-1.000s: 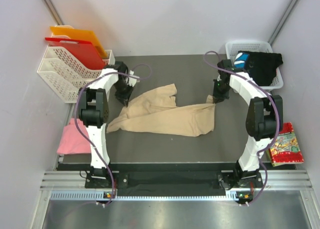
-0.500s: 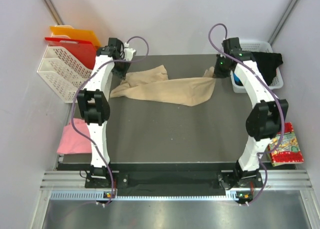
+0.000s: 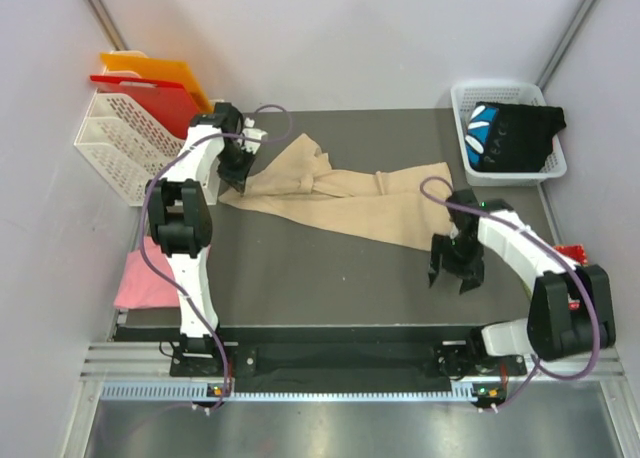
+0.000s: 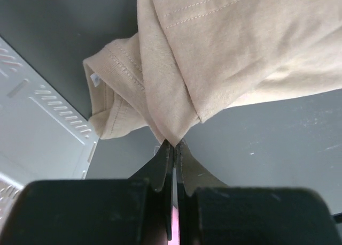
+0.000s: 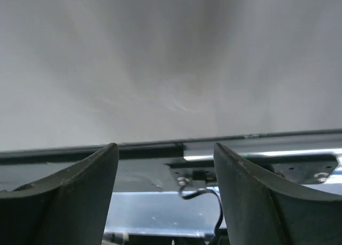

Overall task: Fold and stack the t-shirts
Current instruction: Flatten the tshirt out

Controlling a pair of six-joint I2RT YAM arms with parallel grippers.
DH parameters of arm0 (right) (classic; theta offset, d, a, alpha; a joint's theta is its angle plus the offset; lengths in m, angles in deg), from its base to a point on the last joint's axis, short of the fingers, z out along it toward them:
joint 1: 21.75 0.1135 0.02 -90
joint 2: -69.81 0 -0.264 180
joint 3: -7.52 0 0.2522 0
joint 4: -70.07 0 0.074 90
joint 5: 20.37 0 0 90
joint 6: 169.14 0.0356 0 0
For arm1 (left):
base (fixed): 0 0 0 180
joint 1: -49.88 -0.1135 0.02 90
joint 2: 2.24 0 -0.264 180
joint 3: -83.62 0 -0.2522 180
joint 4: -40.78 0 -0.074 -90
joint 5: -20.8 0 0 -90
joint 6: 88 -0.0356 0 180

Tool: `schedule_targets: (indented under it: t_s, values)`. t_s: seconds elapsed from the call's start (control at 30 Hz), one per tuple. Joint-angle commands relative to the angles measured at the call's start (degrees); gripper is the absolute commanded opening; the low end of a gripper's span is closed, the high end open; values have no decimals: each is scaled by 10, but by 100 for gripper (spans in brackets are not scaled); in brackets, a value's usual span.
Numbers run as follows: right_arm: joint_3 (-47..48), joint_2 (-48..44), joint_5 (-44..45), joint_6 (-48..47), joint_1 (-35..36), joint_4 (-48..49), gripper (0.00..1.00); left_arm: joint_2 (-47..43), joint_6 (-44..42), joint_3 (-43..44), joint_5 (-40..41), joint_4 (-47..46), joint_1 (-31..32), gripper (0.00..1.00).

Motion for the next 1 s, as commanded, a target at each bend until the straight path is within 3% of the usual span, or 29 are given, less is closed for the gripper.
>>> schedule_targets:
  t_s: [0.0, 0.2, 0.3, 0.47, 0.67, 0.97]
  values:
    - [202, 102, 61, -5, 1, 45, 72, -25, 2, 47, -18, 17, -1, 0]
    - [513, 293, 97, -39, 1, 66, 67, -34, 3, 40, -10, 19, -1, 0]
    - [586, 375, 106, -48, -1, 63, 63, -41, 3, 28, -6, 18, -1, 0]
    - [601, 437, 114, -60, -12, 68, 59, -56, 0, 4, 1, 11, -3, 0]
    - [555, 449, 119, -68, -35, 96, 57, -55, 5, -8, -6, 12, -8, 0]
    - [566, 483, 106, -73, -54, 103, 51, -43, 8, -6, -10, 12, -8, 0]
